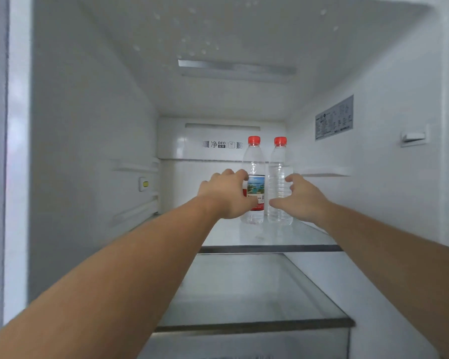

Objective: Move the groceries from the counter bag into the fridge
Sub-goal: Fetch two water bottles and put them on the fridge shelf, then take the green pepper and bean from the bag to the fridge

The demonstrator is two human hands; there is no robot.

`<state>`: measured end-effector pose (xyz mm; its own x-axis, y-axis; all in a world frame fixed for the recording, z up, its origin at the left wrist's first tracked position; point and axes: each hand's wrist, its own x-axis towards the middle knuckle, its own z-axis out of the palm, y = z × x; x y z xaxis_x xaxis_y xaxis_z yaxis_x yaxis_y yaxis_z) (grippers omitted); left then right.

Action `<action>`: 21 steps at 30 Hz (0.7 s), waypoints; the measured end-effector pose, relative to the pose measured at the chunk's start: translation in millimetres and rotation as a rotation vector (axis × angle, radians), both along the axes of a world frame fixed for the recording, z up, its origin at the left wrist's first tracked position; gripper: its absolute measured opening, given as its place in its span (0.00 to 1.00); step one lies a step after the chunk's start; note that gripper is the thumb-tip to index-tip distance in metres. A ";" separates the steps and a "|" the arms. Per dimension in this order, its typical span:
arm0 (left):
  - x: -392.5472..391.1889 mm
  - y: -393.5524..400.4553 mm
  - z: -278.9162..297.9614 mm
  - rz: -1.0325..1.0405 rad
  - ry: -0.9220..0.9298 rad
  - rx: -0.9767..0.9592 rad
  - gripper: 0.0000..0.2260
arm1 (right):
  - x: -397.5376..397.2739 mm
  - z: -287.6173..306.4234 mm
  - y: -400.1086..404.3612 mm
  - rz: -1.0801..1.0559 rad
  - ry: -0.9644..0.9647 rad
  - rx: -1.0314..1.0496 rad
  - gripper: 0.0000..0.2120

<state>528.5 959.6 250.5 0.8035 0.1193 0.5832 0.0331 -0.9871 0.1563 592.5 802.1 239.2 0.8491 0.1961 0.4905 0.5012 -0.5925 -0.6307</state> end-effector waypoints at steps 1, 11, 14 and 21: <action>-10.8 -0.2 -0.9 -0.011 0.010 0.017 0.25 | -12.5 -3.5 -1.6 0.000 -0.002 0.000 0.36; -108.6 26.4 -47.5 -0.217 0.014 0.052 0.26 | -144.0 -48.4 -3.7 -0.170 -0.131 -0.090 0.27; -131.9 27.4 -59.3 -0.255 0.078 0.144 0.28 | -187.8 -60.4 -14.8 -0.181 -0.151 -0.203 0.28; -174.6 -23.6 -68.9 -0.471 0.125 0.008 0.26 | -280.9 -63.0 -79.5 -0.350 -0.169 -0.404 0.30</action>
